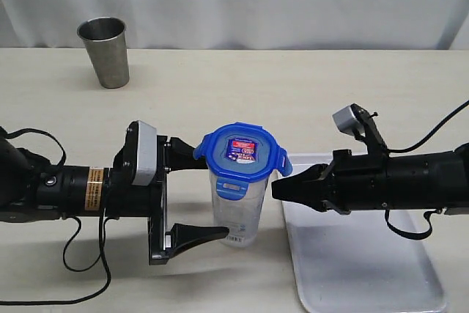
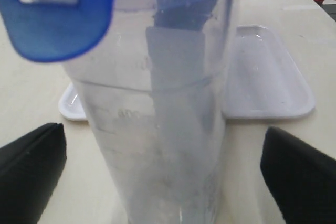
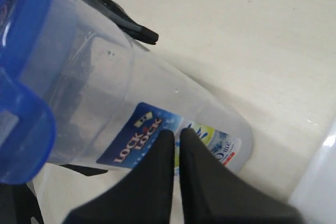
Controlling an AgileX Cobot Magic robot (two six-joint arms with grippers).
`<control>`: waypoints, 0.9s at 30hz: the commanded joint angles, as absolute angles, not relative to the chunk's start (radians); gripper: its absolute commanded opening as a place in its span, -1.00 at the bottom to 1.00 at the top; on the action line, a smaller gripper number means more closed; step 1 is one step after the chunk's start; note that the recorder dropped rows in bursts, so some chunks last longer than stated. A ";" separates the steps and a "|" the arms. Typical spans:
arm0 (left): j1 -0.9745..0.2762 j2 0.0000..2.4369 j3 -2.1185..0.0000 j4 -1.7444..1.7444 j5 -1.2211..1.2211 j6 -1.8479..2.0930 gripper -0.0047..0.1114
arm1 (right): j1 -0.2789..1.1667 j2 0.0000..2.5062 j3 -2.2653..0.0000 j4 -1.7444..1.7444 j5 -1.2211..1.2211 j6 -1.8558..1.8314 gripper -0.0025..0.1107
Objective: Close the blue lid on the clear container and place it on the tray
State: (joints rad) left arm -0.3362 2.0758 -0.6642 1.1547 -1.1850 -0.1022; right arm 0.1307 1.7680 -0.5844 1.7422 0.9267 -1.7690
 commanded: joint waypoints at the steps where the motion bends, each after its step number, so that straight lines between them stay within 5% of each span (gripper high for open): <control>1: -0.339 2.103 -0.706 1.174 -1.210 -0.120 0.89 | 0.131 1.769 -0.589 1.744 0.944 -1.768 -0.88; 27: -0.407 2.156 -0.803 1.184 -1.214 -0.151 0.89 | 0.131 1.769 -0.589 1.744 0.944 -1.772 -0.88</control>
